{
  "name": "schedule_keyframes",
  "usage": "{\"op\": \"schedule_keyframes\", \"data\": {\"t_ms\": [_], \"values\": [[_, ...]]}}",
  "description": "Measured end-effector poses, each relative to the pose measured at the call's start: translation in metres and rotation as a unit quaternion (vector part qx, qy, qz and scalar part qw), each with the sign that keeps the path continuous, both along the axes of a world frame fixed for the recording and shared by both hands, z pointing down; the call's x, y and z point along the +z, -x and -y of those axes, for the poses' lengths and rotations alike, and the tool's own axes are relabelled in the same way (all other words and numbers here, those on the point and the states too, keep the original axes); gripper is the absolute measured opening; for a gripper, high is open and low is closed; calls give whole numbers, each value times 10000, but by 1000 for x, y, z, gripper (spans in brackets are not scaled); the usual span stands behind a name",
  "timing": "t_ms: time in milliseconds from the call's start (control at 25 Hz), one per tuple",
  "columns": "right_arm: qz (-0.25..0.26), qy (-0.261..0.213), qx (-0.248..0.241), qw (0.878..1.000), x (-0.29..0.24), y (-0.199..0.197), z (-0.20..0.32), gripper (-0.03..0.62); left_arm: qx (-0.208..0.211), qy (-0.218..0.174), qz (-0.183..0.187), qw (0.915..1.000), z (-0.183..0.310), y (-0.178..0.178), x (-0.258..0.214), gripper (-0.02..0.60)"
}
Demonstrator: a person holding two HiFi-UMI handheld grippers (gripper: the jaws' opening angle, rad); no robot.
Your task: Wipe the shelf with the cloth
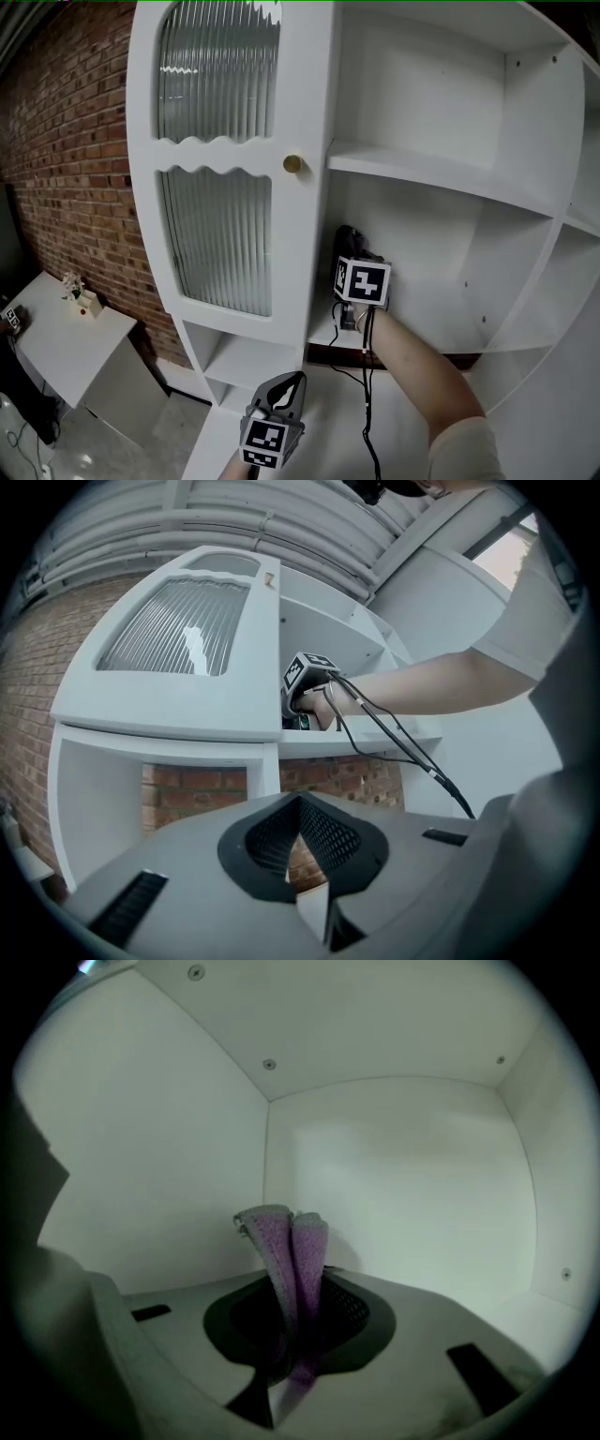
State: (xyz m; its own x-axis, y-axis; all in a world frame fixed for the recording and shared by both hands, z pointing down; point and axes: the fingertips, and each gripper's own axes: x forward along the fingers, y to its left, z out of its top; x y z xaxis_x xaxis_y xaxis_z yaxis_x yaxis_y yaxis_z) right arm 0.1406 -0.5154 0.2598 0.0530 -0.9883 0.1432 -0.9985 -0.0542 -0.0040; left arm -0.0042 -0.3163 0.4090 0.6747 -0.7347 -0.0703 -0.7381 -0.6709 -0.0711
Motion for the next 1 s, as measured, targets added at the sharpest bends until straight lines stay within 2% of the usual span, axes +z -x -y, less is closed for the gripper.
{"op": "schedule_keyframes", "data": {"t_ms": [200,480,760,1000], "values": [[-36,127,-214,9997,3,21,21,80,-38,94,56,9999,6,8,9,14],[126,158,-142,9997,2,5,29,81,-102,218,69,9997,16,15,18,14],[-44,141,64,9999,0,-23,21,81,-88,244,101,9996,19,8,20,14],[-20,175,482,9987,4,-73,7,81,68,214,233,9995,9,-11,18,14]]}}
